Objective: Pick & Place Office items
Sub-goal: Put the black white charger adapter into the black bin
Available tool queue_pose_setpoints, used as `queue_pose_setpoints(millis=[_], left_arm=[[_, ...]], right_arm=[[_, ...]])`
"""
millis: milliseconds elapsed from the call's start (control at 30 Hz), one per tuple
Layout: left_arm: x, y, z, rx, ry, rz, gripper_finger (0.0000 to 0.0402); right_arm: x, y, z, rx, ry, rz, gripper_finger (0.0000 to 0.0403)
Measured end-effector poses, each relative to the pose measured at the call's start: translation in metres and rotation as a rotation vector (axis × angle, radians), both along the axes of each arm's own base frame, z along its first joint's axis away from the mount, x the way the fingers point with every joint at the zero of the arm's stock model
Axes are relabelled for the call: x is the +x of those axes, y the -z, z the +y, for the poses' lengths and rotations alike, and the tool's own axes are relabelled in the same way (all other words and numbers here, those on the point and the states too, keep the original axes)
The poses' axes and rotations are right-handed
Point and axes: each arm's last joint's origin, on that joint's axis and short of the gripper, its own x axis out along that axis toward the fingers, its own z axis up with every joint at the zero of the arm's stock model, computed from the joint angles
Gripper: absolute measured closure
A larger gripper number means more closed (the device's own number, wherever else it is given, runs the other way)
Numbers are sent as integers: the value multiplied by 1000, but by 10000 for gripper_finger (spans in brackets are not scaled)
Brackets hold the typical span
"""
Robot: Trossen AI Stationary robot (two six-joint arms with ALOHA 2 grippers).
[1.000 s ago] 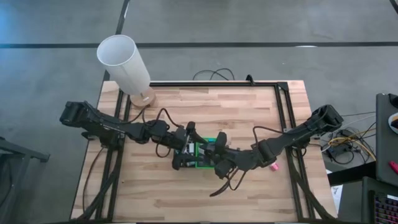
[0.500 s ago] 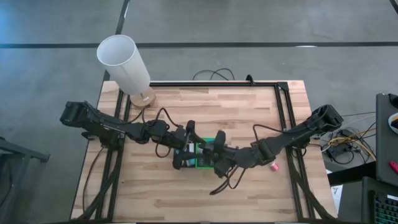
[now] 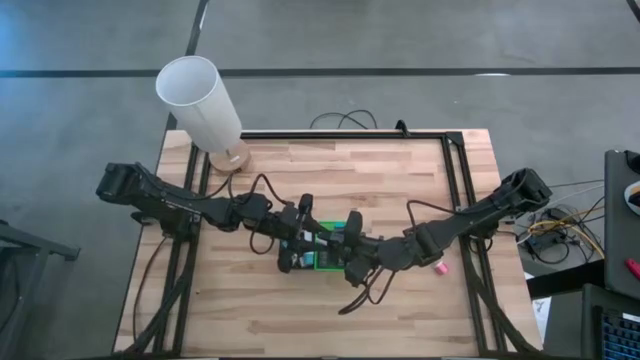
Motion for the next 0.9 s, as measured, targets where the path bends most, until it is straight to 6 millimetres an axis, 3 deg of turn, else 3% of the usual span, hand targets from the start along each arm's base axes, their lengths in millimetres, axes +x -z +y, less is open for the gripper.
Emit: queue_pose_setpoints(millis=[167, 400, 533, 900], left_arm=[[0, 1, 0, -1, -3, 7, 265], [0, 3, 1, 40, -12, 18, 265], [0, 6, 1, 58, -7, 39, 265], [-12, 13, 5, 171, -86, 219, 265]], right_arm=[[0, 1, 0, 40, 8, -2, 271], [0, 1, 0, 185, 38, -37, 119], [-2, 3, 0, 192, 84, -36, 68], [-16, 9, 7, 209, 232, -1, 45]])
